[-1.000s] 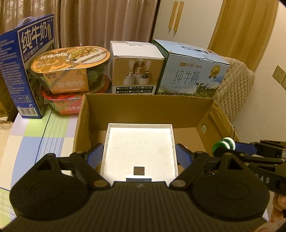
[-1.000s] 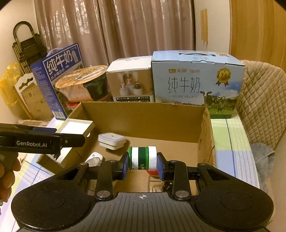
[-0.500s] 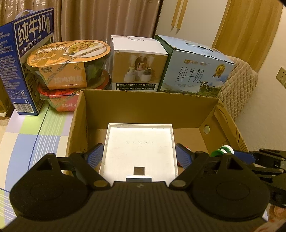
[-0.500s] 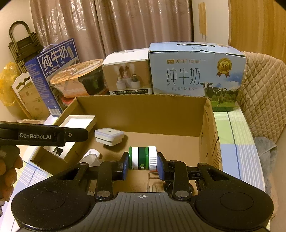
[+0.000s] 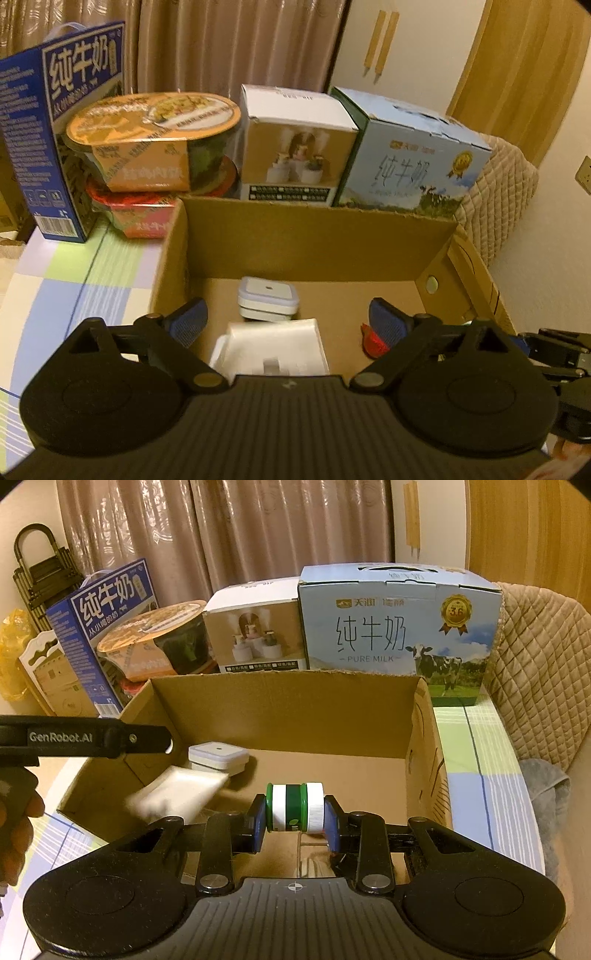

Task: Organize rigid objects
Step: 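Open both tools to drop the tray and the tape roll into the box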

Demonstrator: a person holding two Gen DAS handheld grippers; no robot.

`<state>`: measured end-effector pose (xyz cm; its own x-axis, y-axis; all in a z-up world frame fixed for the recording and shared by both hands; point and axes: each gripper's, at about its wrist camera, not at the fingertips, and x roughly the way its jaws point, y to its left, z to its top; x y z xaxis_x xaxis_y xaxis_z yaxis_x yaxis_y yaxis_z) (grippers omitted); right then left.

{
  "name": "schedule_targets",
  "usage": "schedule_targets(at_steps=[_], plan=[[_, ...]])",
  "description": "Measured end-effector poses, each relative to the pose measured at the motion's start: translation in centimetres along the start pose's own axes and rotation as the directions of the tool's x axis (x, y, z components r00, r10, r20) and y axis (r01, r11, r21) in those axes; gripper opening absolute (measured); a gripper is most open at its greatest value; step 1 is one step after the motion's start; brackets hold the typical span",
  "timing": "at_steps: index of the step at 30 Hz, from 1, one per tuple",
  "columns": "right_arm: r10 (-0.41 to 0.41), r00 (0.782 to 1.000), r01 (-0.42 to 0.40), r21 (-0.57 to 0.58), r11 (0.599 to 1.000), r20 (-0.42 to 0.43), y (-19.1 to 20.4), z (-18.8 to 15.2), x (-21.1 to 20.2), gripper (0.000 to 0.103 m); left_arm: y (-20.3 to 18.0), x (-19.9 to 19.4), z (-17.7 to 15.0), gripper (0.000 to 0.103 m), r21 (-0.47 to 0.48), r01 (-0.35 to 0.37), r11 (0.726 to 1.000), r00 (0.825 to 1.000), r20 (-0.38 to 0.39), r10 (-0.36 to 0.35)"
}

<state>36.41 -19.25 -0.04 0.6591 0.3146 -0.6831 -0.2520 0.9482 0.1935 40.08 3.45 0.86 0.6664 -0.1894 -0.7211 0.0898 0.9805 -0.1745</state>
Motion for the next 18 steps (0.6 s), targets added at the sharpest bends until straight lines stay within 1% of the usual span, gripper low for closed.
schedule_targets(at_steps=[4, 8, 18], plan=[[0.003, 1.000, -0.003, 0.001, 1.000, 0.001, 0.2, 0.2, -0.1, 0.029, 0.6, -0.7, 0.3, 0.092, -0.001, -0.015, 1.000, 1.000, 0.015, 0.015], [0.010, 1.000, -0.010, 0.003, 1.000, 0.003, 0.6, 0.4, -0.1, 0.029, 0.9, -1.4, 0.1, 0.092, 0.018, -0.025, 1.000, 0.999, 0.024, 0.024], [0.024, 1.000, -0.024, -0.001, 1.000, -0.005, 1.7, 0.4, 0.5, 0.029, 1.2, -1.8, -1.1, 0.092, 0.046, -0.030, 0.999, 1.000, 0.007, 0.030]])
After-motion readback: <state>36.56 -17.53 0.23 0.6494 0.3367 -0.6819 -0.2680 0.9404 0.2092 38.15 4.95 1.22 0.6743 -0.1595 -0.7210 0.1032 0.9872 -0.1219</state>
